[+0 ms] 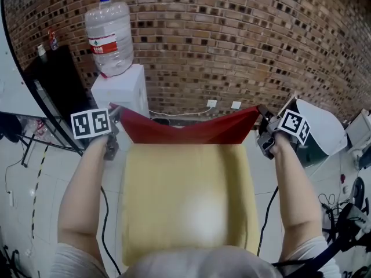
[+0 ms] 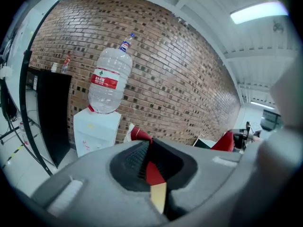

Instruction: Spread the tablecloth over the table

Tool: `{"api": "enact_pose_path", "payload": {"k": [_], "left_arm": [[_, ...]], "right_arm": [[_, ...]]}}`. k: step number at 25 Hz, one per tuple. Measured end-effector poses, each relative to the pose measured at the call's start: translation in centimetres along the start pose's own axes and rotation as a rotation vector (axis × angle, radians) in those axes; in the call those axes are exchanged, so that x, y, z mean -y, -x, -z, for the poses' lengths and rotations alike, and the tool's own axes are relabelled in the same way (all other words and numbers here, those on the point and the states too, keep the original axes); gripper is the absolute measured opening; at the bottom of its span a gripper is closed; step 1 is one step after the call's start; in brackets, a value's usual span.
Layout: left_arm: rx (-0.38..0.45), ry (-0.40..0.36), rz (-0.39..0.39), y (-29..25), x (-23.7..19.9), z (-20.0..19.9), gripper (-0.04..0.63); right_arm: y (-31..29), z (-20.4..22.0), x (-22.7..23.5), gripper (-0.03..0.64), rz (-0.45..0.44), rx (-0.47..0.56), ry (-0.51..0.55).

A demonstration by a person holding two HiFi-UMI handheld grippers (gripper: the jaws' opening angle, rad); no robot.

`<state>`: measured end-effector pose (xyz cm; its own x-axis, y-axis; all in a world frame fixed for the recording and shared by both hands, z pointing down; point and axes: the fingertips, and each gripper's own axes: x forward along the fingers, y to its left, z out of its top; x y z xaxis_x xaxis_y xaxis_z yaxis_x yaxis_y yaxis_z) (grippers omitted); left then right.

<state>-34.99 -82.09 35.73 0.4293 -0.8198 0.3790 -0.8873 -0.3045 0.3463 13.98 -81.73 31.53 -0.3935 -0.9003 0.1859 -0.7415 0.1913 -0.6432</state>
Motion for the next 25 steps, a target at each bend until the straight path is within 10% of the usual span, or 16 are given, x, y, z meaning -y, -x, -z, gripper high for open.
{"api": "enact_pose_path", "payload": {"k": [11,25], "left_arm": [[0.038,-0.005,0.015,12.1,4.4,5.4,0.008],[-0.069,-0.008,-0.041,26.3,11.5,25.1,0.008]], "right_arm": [[12.8,3.9,-3.5,0.005,-0.003,0.028,0.057],[32.4,20.4,2.2,0.005,0.067,-0.066,-0.013]]}}
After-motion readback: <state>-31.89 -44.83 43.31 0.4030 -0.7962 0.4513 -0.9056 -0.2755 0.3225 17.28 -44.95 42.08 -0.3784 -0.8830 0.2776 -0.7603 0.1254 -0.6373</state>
